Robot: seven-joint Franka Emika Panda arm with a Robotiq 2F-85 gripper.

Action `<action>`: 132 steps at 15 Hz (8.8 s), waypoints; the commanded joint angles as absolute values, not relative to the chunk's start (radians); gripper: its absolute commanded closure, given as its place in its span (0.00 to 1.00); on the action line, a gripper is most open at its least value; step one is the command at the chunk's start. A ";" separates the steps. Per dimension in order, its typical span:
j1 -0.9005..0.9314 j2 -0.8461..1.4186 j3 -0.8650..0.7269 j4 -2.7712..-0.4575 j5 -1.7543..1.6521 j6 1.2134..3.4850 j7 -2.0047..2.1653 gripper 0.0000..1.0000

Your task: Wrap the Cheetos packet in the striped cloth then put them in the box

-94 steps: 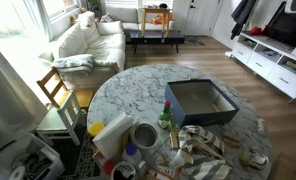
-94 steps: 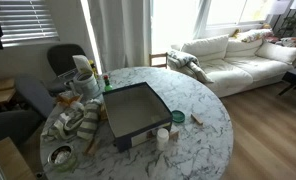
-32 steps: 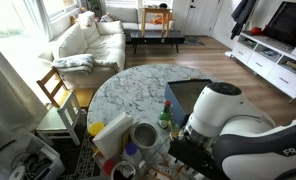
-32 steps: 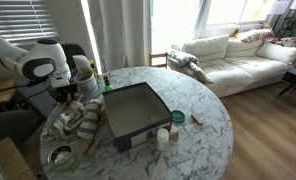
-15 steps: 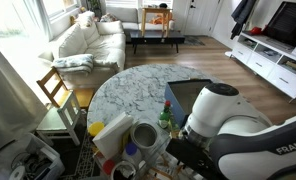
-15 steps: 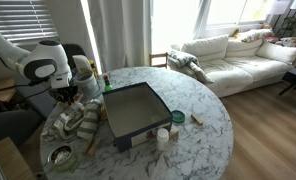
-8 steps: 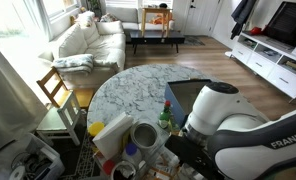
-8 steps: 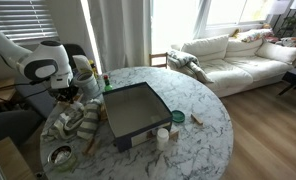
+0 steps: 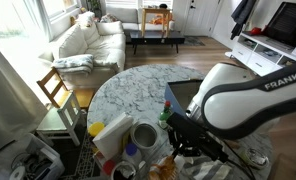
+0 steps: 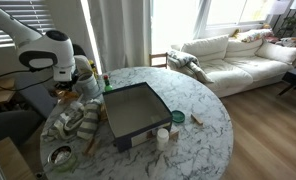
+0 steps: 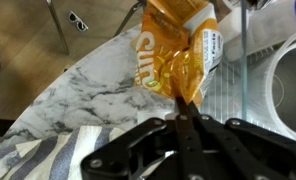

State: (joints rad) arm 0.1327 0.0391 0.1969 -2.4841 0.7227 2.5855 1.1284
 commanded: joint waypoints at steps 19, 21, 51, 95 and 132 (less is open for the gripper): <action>-0.023 -0.207 0.061 -2.516 0.171 1.902 0.951 1.00; -0.009 -0.194 0.079 -2.532 0.150 1.946 0.970 1.00; 0.006 -0.308 0.070 -2.653 0.288 2.295 1.029 1.00; 0.075 -0.124 0.204 -2.546 -0.070 2.315 1.331 0.00; 0.188 0.190 -0.002 -2.368 -0.197 2.493 1.318 1.00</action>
State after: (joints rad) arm 0.1708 0.2233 0.0186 -2.3688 -0.1634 2.5438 1.2767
